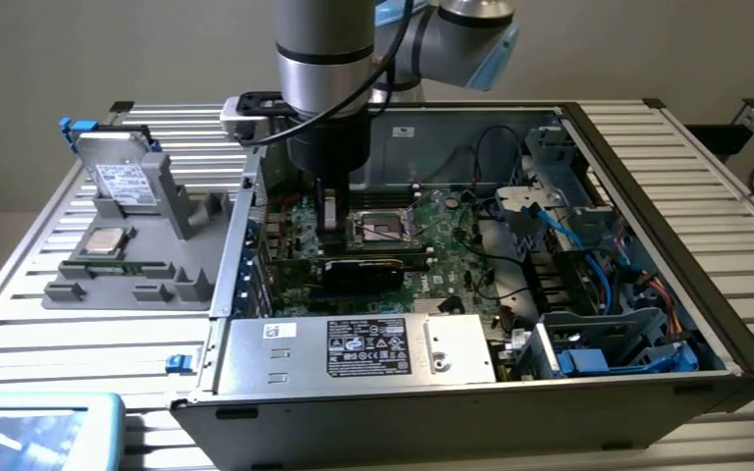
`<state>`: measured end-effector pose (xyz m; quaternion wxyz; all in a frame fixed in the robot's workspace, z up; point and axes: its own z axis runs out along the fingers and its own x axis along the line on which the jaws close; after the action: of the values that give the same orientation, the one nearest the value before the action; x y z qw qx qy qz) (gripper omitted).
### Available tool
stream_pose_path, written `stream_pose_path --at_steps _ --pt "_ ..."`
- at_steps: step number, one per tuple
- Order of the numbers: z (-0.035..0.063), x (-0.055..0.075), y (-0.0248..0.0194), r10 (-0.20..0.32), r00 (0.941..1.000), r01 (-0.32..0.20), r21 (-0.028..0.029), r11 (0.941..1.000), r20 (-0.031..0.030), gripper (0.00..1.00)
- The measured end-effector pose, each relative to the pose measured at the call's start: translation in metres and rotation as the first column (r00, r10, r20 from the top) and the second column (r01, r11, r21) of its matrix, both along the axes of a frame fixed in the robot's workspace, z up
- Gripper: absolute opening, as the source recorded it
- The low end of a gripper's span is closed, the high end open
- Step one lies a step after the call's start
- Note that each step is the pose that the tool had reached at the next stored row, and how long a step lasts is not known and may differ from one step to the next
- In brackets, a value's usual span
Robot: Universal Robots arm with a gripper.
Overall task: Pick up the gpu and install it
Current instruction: 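Press down on the gpu until it lock into place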
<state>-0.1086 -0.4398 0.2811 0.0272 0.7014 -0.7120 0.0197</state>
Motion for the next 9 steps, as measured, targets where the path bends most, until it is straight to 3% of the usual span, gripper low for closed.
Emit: stream_pose_path --at_steps 3,9 --pt "-0.0032 -0.0015 0.0 0.0 1.0 0.0 -0.001 1.0 0.0046 0.12" --pt "-0.0097 -0.0028 0.0 0.0 1.0 0.0 -0.0011 1.0 0.0066 0.12"
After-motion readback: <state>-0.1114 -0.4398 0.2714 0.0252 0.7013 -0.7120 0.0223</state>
